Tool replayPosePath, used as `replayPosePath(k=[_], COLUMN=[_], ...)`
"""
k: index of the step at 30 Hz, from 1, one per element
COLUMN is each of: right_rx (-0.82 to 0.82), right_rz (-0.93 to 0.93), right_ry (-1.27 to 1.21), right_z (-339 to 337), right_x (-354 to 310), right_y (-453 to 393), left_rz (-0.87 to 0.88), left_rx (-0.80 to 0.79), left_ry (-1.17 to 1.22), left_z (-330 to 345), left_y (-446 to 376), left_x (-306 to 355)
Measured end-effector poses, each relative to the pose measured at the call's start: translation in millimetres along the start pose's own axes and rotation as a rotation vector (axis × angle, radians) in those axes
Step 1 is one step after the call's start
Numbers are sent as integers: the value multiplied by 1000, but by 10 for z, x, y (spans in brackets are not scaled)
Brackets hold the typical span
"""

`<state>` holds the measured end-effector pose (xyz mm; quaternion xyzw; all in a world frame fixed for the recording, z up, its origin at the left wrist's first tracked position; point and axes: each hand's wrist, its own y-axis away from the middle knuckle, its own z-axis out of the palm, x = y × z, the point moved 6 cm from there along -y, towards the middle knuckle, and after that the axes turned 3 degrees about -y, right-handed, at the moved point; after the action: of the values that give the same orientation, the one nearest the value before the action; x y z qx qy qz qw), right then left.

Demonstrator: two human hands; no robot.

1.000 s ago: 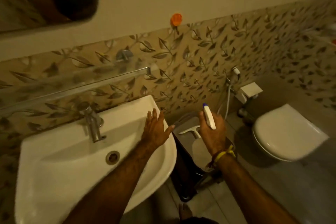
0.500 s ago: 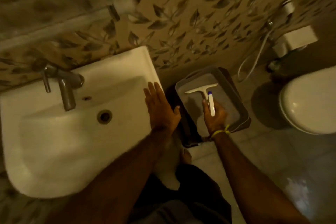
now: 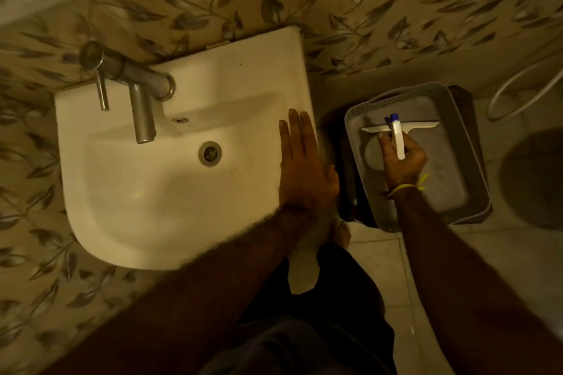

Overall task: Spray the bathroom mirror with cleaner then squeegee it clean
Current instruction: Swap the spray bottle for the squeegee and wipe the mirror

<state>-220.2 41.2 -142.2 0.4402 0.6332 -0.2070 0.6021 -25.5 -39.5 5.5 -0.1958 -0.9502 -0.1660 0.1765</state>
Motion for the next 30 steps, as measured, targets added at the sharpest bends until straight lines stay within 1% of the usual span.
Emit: replayPosePath(k=[4,6,9,12,17,20,22,24,26,28,30], right_rx=[6,27,15,43,132,228,192,99,41,24,32], right_rz=[23,36,52,73,125,285,347,363,376,386,416], right_ry=[60,86,121,152,190,295,436,601,718,773,756], right_z=[-52,-71,-77,-148,-340,-498,-545,-527,-476,-425,-399], right_x=[81,69,24,-37,32,250,411,547,658,720,741], right_y=[146,169,168,188,356,412,359,261,183,142,134], left_rz=[-2,0,21,92,235,288,304,310,313,326,340], left_rx=[-2,-3,-1,1,26,3,-3,14,48,71,88], left_ry=[-13,-28,-77,-199,-322,-375,-378,-367,-342,-330,-318], left_z=[-16,-31,-36,-16,26,61,60,45,21,10,10], left_y=[9,14,30,38,24,18,20,25,33,43,42], left_x=[12,31,62,112,182,169,165,170,178,186,182])
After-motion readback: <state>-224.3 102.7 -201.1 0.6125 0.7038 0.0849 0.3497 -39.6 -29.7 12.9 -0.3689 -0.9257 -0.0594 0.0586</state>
